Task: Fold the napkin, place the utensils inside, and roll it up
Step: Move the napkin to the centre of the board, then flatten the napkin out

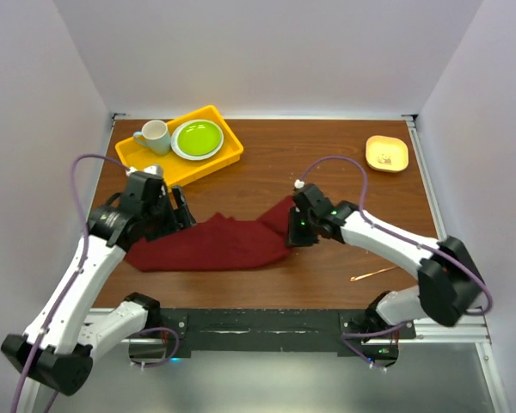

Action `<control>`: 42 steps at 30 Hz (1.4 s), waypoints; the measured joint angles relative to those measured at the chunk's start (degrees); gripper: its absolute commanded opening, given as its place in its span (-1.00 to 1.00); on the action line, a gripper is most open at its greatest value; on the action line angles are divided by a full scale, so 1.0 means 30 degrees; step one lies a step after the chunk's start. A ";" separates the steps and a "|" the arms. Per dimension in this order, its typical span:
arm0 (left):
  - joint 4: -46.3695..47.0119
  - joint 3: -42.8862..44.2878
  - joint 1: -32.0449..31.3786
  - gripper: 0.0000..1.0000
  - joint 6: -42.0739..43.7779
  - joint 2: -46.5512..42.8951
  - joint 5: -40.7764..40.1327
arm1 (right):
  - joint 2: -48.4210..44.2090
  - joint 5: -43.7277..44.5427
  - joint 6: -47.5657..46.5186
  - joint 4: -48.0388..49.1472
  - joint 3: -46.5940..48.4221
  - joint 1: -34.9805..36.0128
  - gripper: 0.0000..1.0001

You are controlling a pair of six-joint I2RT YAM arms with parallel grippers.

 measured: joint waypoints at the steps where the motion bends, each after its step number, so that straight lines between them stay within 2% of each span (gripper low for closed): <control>1: 0.0401 -0.0474 0.0000 0.61 0.0102 0.0488 0.0102 | -0.0699 0.0401 -0.0284 -0.0678 -0.0248 -0.0248 0.10; 4: 0.1246 -0.1370 0.0000 0.68 0.0408 0.1479 0.0240 | -0.2324 0.1610 -0.1275 -0.2761 -0.0415 -0.0634 0.66; 9: 0.2565 -0.1464 0.0000 0.77 0.1282 0.3563 -0.0597 | -0.1559 0.2463 -0.2025 -0.4087 0.0714 -0.2441 0.76; 13: 0.2747 -0.1151 0.0000 0.73 0.2266 0.7242 -0.2295 | 0.2492 0.2674 -0.2667 -0.4874 0.3810 -0.4911 0.77; 17: 0.3133 -0.0918 0.0000 0.63 0.3490 0.9763 -0.3213 | 0.6120 0.2922 -0.3679 -0.5348 0.6637 -0.6280 0.62; 22: 0.4299 -0.0226 0.0000 0.61 0.4583 1.0805 -0.2011 | 0.8451 0.2659 -0.4903 -0.5566 0.8779 -0.6572 0.26; 27: 0.5916 0.0219 -0.0328 0.56 0.4881 1.1635 -0.0270 | 0.8837 0.0991 -0.5391 -0.5056 0.8823 -0.6543 -0.40; 28: 0.6091 0.0503 -0.0495 0.53 0.4991 1.2007 -0.0146 | 0.8881 0.0816 -0.5428 -0.4998 0.8816 -0.6543 -0.71; 31: 0.6856 0.1676 -0.1217 0.37 0.5559 1.3406 -0.0044 | 0.8867 0.0321 -0.5610 -0.4867 0.8604 -0.6550 -1.00; 32: 0.7213 0.2113 -0.1523 0.24 0.5829 1.3923 -0.0058 | 0.8823 0.0226 -0.5646 -0.4816 0.8437 -0.6550 -1.00; 34: 0.7752 0.3009 -0.2091 0.17 0.6280 1.5001 -0.0182 | 0.8502 -0.0036 -0.5683 -0.4714 0.7781 -0.6550 -1.00; 42: 0.8306 0.6215 -0.3767 0.17 0.7606 1.9460 -0.0911 | 0.6535 -0.0583 -0.5668 -0.4845 0.6142 -0.6550 -1.00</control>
